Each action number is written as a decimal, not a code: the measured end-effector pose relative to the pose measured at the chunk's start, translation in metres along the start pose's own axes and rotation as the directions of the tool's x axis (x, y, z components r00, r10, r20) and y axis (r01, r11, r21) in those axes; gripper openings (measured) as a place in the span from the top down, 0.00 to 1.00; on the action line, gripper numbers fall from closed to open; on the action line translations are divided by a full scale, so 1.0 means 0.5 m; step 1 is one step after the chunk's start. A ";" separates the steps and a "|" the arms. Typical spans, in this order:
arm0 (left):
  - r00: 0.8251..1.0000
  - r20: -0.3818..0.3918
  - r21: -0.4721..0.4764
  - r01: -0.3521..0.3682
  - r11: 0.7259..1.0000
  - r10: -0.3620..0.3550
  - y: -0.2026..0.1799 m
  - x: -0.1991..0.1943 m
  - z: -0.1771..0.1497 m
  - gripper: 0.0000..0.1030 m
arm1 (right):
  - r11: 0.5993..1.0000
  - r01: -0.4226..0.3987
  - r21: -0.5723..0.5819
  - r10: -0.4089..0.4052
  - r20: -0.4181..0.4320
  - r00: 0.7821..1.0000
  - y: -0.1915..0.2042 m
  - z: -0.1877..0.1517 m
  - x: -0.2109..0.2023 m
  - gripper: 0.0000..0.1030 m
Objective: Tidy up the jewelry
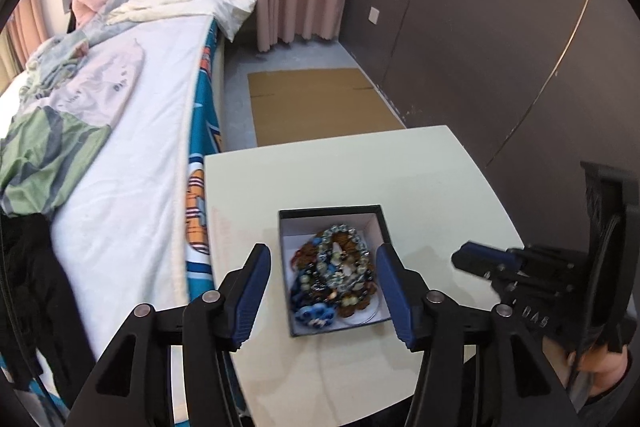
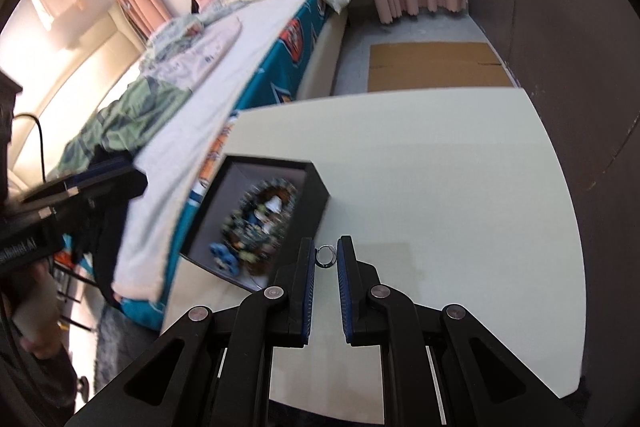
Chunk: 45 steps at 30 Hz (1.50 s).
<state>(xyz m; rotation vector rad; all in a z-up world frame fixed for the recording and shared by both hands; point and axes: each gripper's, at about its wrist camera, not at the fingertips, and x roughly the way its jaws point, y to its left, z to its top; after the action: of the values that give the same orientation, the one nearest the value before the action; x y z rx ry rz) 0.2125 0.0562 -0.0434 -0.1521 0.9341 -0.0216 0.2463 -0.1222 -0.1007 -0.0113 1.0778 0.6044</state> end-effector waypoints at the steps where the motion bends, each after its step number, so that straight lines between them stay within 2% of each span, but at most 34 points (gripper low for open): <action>1: 1.000 0.002 0.002 -0.002 1.000 0.002 0.004 -0.006 -0.002 0.45 | 1.000 -0.006 -0.001 0.006 0.006 1.000 0.005 0.002 -0.002 0.88; 8: 0.999 0.022 -0.002 -0.027 1.000 0.027 0.039 -0.042 -0.029 0.45 | 0.999 -0.044 -0.023 0.045 0.040 0.998 0.056 0.016 -0.001 0.88; 12: 0.999 0.027 -0.011 -0.035 0.999 0.036 0.052 -0.053 -0.044 0.41 | 0.997 -0.071 -0.025 0.073 0.108 0.991 0.090 0.044 -0.009 0.87; 14: 0.999 0.035 -0.014 -0.035 0.999 0.036 0.056 -0.062 -0.049 0.40 | 0.997 -0.074 -0.031 0.077 0.115 0.990 0.103 0.053 -0.008 0.68; 15: 0.998 0.042 -0.020 -0.037 0.999 0.037 0.059 -0.069 -0.051 0.39 | 0.997 -0.079 -0.024 0.081 0.119 0.990 0.107 0.054 -0.008 0.51; 16: 0.998 0.053 -0.031 -0.041 0.999 0.043 0.063 -0.077 -0.053 0.36 | 0.996 -0.089 -0.015 0.090 0.133 0.987 0.110 0.053 -0.012 0.43; 19: 0.996 0.084 -0.059 -0.039 0.998 0.044 0.070 -0.096 -0.058 0.28 | 0.995 -0.095 -0.015 0.096 0.130 0.987 0.117 0.050 -0.021 0.42; 23: 0.991 0.122 -0.071 -0.042 0.997 0.051 0.070 -0.123 -0.061 0.23 | 0.997 -0.075 -0.022 0.077 0.128 0.989 0.118 0.047 -0.050 0.41; 28: 0.984 0.163 -0.062 -0.059 0.996 0.068 0.060 -0.159 -0.070 0.19 | 0.998 -0.043 -0.045 0.050 0.176 0.983 0.108 0.025 -0.108 0.22; 30: 0.981 0.184 -0.058 -0.058 0.997 0.068 0.053 -0.172 -0.077 0.17 | 0.997 -0.048 -0.052 0.057 0.185 0.981 0.099 0.013 -0.118 0.21; 36: 0.973 0.219 -0.041 -0.072 0.997 0.079 0.039 -0.204 -0.106 0.16 | 0.999 -0.029 -0.029 0.033 0.137 0.990 0.069 -0.020 -0.121 0.21; 42: 0.964 0.253 -0.020 -0.081 0.997 0.083 0.015 -0.232 -0.132 0.16 | 0.998 0.026 -0.063 -0.015 0.176 0.984 0.065 -0.062 -0.158 0.21; 45: 0.958 0.272 -0.007 -0.088 0.996 0.087 -0.001 -0.247 -0.147 0.16 | 1.000 0.003 -0.016 0.000 0.154 0.988 0.046 -0.085 -0.172 0.21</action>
<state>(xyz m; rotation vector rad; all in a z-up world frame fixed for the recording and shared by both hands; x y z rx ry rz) 0.0802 0.0571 0.0123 -0.1054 0.6649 0.0773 0.1723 -0.1547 -0.0441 0.0204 0.9233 0.6026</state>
